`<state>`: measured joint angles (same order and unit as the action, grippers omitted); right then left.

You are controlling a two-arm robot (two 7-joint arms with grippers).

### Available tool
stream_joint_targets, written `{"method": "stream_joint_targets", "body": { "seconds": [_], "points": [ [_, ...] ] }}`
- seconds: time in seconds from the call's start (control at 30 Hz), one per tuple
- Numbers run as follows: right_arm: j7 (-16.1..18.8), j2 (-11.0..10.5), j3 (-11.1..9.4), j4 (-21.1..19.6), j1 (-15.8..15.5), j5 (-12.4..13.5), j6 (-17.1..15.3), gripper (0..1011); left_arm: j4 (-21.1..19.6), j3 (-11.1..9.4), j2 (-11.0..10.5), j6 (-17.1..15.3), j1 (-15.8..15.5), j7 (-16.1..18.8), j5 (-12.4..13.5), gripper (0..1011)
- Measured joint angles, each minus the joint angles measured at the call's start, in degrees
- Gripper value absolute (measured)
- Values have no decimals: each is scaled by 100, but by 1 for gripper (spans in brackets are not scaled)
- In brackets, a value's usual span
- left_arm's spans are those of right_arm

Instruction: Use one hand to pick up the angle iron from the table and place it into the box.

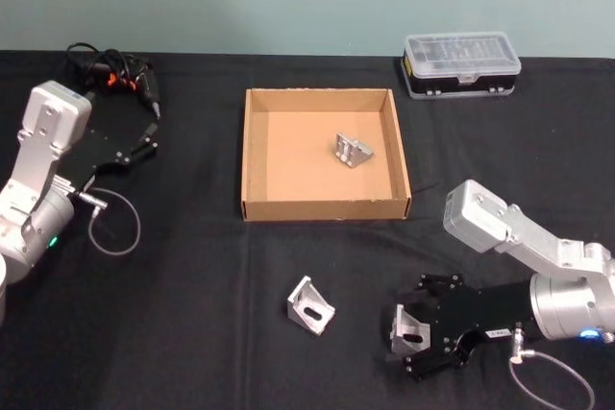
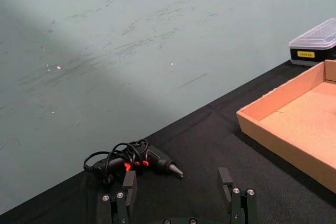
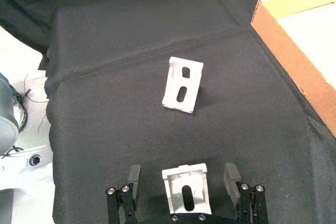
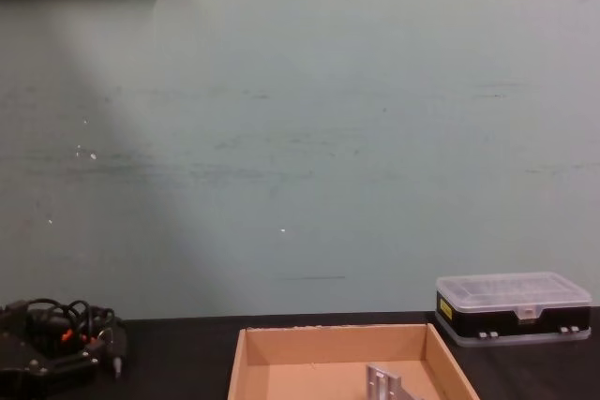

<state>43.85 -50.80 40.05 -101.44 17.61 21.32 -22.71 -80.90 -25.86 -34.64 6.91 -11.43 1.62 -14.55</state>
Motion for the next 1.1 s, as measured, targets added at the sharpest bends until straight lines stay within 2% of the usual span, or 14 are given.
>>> {"method": "stream_joint_targets", "body": {
  "seconds": [0.27,0.67,0.77,0.9,1.1],
  "points": [
    [35,40,39,42,14,-18,3,998,0,0,0,0,0,0,0,1000],
    [11,105,61,66,38,-83,1,711,0,0,0,0,0,0,0,1000],
    [2,117,60,72,41,-92,6,572,0,0,0,0,0,0,0,1000],
    [-4,123,54,86,41,-101,13,473,0,0,0,0,0,0,0,1000],
    [-2,140,48,104,51,-109,21,469,0,0,0,0,0,0,0,1000]
  ]
}}
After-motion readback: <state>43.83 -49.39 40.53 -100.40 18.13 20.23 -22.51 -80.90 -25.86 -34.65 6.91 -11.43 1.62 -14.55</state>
